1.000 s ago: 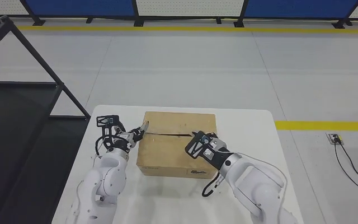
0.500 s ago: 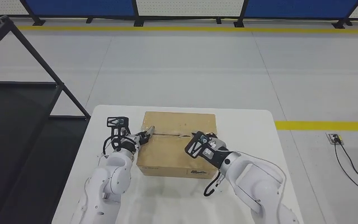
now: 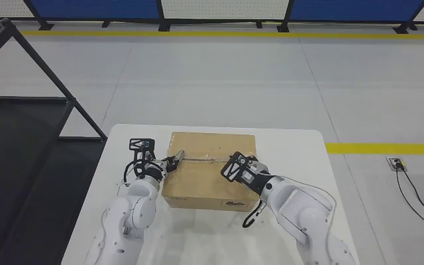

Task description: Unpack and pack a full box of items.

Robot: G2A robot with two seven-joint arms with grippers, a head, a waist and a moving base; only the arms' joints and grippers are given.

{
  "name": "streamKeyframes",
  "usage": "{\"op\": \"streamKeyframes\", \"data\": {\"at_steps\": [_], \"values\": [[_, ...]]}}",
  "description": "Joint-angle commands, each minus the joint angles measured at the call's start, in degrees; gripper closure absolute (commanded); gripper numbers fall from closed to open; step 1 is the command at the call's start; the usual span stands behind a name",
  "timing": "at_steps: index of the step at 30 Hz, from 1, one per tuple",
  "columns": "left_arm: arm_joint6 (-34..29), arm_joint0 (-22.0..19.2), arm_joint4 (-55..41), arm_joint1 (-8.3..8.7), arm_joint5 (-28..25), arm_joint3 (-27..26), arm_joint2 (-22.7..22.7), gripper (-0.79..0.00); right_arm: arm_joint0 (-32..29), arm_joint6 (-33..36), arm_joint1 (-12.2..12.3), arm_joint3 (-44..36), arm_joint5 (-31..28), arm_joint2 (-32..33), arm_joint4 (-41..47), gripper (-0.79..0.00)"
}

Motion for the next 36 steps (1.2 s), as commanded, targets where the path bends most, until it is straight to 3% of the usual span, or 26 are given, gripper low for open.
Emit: {"op": "streamKeyframes", "data": {"at_steps": [1, 8, 28, 32, 36], "values": [[-0.11, -0.02, 0.01, 0.01, -0.05, 0.04, -0.02, -0.785, -0.18, -0.75, 0.05, -0.36, 0.91, 0.21, -0.28, 0.0], [-0.23, -0.03, 0.03, 0.05, -0.21, 0.04, -0.05, -0.785, -0.71, -2.16, 0.39, -1.19, 0.76, 0.3, -1.36, 0.0], [-0.44, -0.18, -0.02, 0.13, -0.34, 0.19, -0.06, -0.785, 1.31, 5.02, 0.91, 1.54, -2.5, -0.94, -0.24, 0.0], [-0.38, -0.03, -0.02, 0.16, -0.39, 0.12, -0.12, -0.785, 1.59, 5.65, 1.0, 1.94, -2.44, -0.97, 0.09, -0.151], [-0.39, 0.09, 0.04, 0.19, -0.51, 0.03, -0.11, -0.785, 1.67, 6.31, 1.06, 2.15, -1.16, -0.84, 0.04, -0.142]]}}
